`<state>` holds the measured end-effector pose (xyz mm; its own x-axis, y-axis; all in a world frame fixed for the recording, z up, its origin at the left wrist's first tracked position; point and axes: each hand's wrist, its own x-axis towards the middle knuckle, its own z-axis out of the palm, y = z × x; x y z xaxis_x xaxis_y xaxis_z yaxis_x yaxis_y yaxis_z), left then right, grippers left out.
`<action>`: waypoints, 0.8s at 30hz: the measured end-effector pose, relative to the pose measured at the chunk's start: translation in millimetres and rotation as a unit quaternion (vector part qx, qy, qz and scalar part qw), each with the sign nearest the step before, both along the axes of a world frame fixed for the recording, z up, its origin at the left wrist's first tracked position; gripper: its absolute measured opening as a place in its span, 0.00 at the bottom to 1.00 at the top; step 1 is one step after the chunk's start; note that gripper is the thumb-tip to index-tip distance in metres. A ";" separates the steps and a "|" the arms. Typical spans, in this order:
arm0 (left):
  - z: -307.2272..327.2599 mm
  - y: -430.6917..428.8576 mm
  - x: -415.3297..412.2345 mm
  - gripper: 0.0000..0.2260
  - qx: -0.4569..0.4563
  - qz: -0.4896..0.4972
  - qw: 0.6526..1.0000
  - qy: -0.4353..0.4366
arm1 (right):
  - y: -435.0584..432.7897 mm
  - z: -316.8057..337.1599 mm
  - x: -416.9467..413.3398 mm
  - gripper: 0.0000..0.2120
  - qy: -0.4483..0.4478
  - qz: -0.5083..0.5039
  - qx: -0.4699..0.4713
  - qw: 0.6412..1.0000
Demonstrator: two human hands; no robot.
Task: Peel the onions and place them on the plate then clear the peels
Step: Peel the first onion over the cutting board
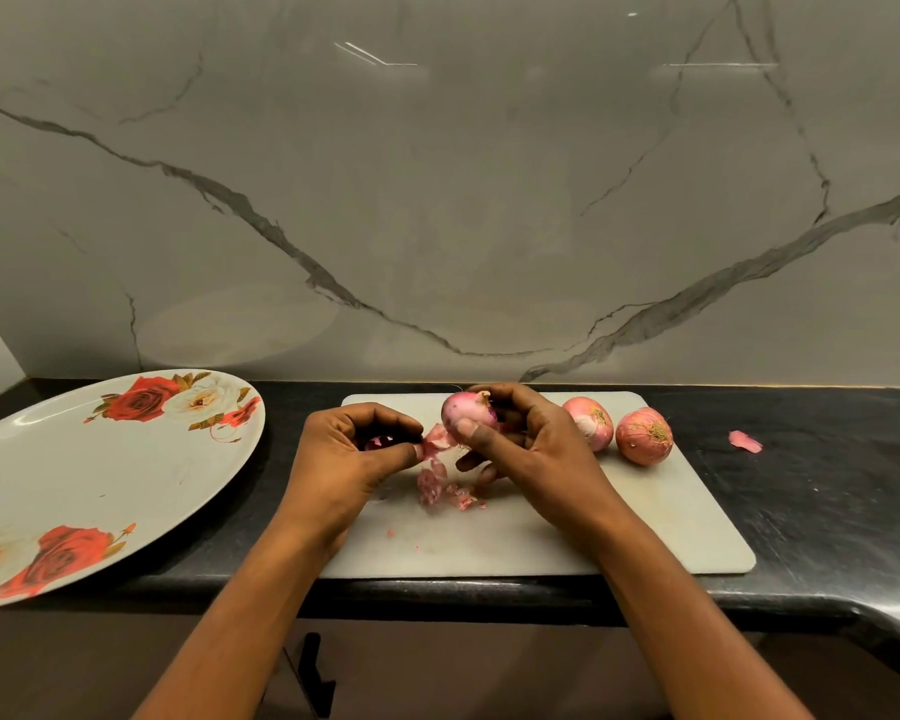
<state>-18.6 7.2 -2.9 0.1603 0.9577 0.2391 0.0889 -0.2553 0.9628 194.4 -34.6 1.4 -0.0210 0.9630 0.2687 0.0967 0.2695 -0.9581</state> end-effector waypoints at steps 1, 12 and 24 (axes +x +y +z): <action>-0.3 0.2 0.3 0.09 0.001 0.005 1.000 -0.003 | -0.6 0.8 -0.4 0.16 0.003 -0.005 0.000 1.000; -0.1 -2.9 4.0 0.14 0.025 -0.002 1.000 -0.014 | -4.1 0.3 1.5 0.22 0.003 -0.024 0.015 1.000; 5.7 -10.8 5.7 0.20 0.033 -0.136 0.990 -0.028 | -1.3 -4.5 0.2 0.27 -0.073 -0.010 0.049 0.996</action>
<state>-12.8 -3.5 2.8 0.3945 0.8630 0.3157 -0.0446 -0.3252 0.9446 194.6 -35.9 -3.1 -0.0471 0.9330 0.3567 0.2396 0.3572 -0.9028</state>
